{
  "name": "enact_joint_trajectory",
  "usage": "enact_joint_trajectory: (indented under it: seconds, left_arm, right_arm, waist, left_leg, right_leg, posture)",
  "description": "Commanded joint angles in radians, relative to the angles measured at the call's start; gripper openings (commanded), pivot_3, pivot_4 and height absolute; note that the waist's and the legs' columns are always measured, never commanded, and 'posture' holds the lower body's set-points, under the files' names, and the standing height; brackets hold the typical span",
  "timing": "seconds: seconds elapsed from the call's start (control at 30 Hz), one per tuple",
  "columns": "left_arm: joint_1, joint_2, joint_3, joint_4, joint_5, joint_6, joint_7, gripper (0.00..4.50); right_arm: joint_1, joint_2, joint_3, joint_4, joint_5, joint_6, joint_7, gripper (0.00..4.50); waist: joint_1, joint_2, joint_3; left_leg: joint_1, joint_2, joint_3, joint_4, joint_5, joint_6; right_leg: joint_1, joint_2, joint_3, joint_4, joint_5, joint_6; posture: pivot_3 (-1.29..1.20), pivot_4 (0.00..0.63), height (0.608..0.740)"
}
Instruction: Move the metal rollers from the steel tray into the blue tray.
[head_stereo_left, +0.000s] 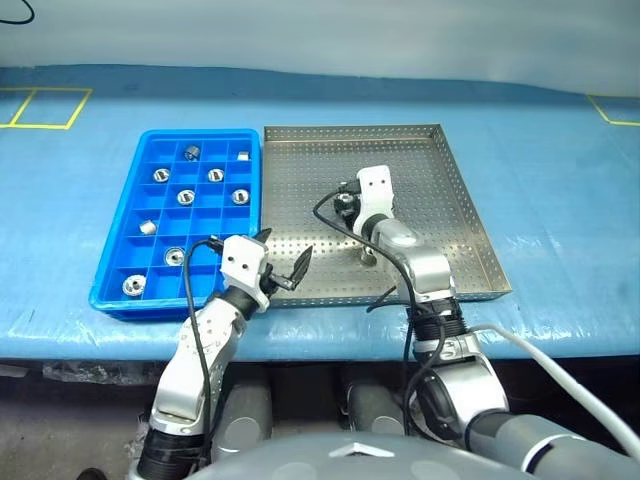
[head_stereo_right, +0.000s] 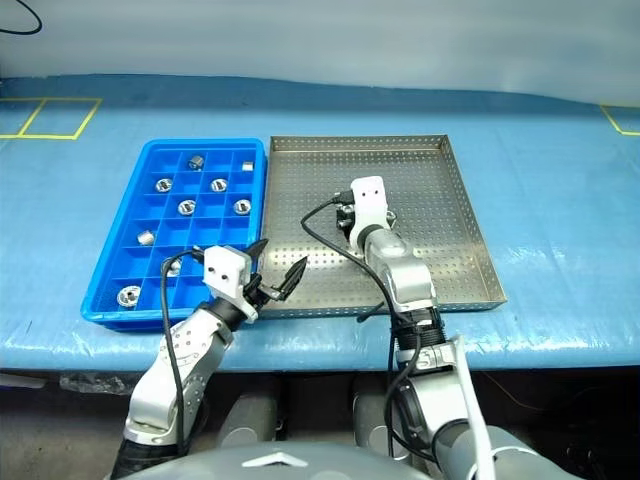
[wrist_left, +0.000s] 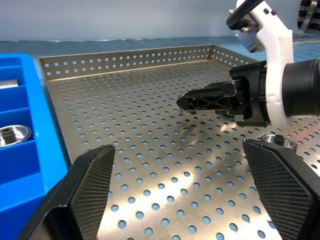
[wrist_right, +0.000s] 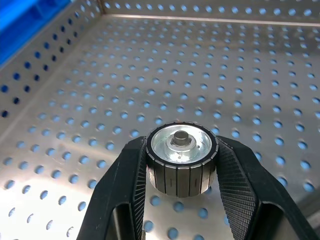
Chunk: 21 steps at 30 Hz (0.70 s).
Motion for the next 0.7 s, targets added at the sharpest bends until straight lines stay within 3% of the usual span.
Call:
enact_joint_trajectory:
  seconds: [0.03,0.27,0.47,0.7]
  left_arm:
    - [0.027,-0.001,0.097,-0.057,0.013,-0.025,0.068,4.5]
    - [0.135,-0.011,0.185,-0.17,0.002,-0.01,0.131,4.5]
    - [0.197,-0.031,0.181,-0.234,0.011,0.002,0.171,4.5]
    - [0.207,-0.037,0.166,-0.249,0.011,0.013,0.19,4.5]
  right_arm:
    - [-0.057,0.033,0.073,-0.074,0.004,-0.059,0.055,1.69]
    - [-0.112,0.125,0.177,-0.014,0.004,-0.106,0.132,1.69]
    - [-0.162,0.176,0.227,0.138,-0.016,-0.189,0.156,1.69]
    - [-0.208,0.195,0.225,0.29,-0.013,-0.259,0.164,1.69]
  waist:
    - [0.003,0.0,0.0]
    - [0.065,0.0,0.0]
    - [0.134,-0.001,0.001]
    - [0.157,-0.001,0.001]
  left_leg:
    - [0.0,0.0,0.0,-0.001,0.0,0.0]
    - [-0.001,-0.001,-0.002,-0.005,0.0,0.0]
    - [-0.001,-0.001,-0.003,-0.005,0.0,-0.001]
    - [0.0,0.0,-0.002,-0.005,0.001,-0.002]
  right_leg:
    - [0.0,0.0,0.0,0.0,0.0,0.0]
    - [-0.001,-0.001,-0.002,-0.002,-0.001,-0.004]
    - [-0.001,-0.002,-0.003,-0.003,-0.006,-0.007]
    - [-0.001,-0.001,-0.004,-0.003,-0.007,-0.007]
  posture:
    - [0.26,0.15,0.74]
    - [0.4,0.15,0.74]
    - [0.45,0.15,0.74]
    - [0.46,0.15,0.74]
